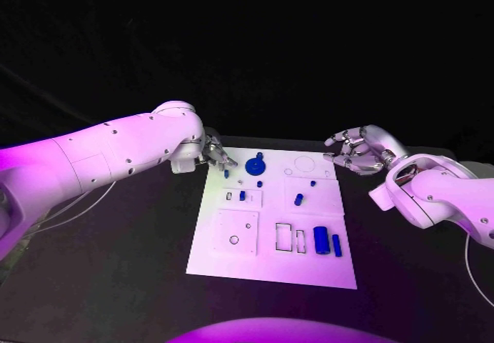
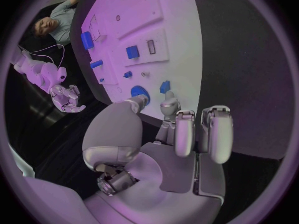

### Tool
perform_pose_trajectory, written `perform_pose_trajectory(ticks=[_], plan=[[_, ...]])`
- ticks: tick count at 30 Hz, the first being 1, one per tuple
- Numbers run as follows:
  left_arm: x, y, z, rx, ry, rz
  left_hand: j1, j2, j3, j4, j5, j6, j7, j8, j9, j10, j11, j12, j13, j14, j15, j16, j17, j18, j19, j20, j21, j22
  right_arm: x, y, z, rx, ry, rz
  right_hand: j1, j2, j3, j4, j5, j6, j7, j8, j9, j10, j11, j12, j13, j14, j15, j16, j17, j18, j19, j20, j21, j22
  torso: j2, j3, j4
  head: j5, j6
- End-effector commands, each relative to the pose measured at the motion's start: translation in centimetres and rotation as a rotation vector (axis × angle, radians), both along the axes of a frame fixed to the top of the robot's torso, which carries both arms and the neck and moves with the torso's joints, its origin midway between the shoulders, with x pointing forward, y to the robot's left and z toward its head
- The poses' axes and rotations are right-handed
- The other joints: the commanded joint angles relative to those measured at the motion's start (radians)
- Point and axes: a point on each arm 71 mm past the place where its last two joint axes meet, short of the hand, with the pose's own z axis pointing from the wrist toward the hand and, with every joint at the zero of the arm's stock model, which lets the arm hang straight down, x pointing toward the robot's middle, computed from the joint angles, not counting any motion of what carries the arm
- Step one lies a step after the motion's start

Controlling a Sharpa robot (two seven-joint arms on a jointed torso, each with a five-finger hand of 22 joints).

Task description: Assemble the parts on the task board

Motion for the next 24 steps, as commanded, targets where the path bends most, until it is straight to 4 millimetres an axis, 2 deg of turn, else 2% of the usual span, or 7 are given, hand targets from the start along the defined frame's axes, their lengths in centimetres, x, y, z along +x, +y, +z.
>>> perform_pose_trajectory(ticks=[1,9,18,24], plan=[[0.10,-0.04,-0.09,0.013,0.008,-0.024,0.013,0.000,-0.009,0.000,0.001,0.011,0.001,-0.004,-0.003,0.008,0.005,0.010,0.009,0.104,0.006,0.004,0.263,0.009,0.068,0.006,-0.002,0.162,-0.03,0.13,-0.01,-0.001,-0.005,0.013,0.001,-0.001,0.000,0.004,-0.007,-0.005,0.001,0.006,0.002,-0.003,-0.001,-0.001,0.000,-0.003,-0.006,-0.005,0.001,0.014,0.003,-0.005,-0.003,0.001,0.000,0.0002,-0.0008,0.001,-0.002],[0.28,0.14,-0.17,0.027,0.014,-0.029,0.018,0.003,-0.013,0.000,0.001,0.021,0.000,0.000,-0.006,0.011,0.004,0.015,0.014,0.104,0.005,0.004,0.263,0.008,0.069,0.006,0.000,0.165,-0.03,0.10,-0.01,-0.002,-0.005,0.011,0.001,-0.001,0.000,0.004,-0.007,-0.005,0.001,0.006,0.002,-0.003,-0.001,-0.001,0.000,-0.003,-0.006,-0.005,0.001,0.014,0.003,-0.005,-0.003,0.001,-0.001,0.0008,0.0018,-0.003,-0.003],[0.40,-0.24,-0.42,0.033,0.035,-0.048,0.032,0.005,-0.014,-0.003,0.002,0.026,-0.001,0.001,-0.010,0.011,0.002,0.016,0.014,0.104,0.004,0.004,0.263,0.008,0.069,0.006,0.000,0.167,-0.02,0.20,-0.01,-0.001,-0.005,0.013,0.002,0.000,0.001,0.005,-0.006,-0.004,0.001,0.008,0.002,-0.001,-0.002,0.002,0.000,-0.001,-0.006,-0.004,0.002,0.014,0.005,-0.006,-0.003,0.001,-0.001,-0.0010,0.0006,-0.002,-0.005],[0.44,-0.42,-0.59,0.032,0.043,-0.054,0.036,0.007,-0.014,-0.003,0.003,0.027,-0.002,0.001,-0.011,0.011,0.002,0.017,0.015,0.104,0.004,0.004,0.263,0.008,0.070,0.006,0.001,0.168,-0.01,0.28,-0.02,-0.001,-0.005,0.015,0.002,0.000,0.001,0.005,-0.006,-0.004,0.001,0.008,0.002,-0.001,-0.002,0.002,0.000,-0.001,-0.006,-0.004,0.002,0.014,0.005,-0.006,-0.003,0.001,-0.001,0.0000,0.0012,-0.004,-0.006]])
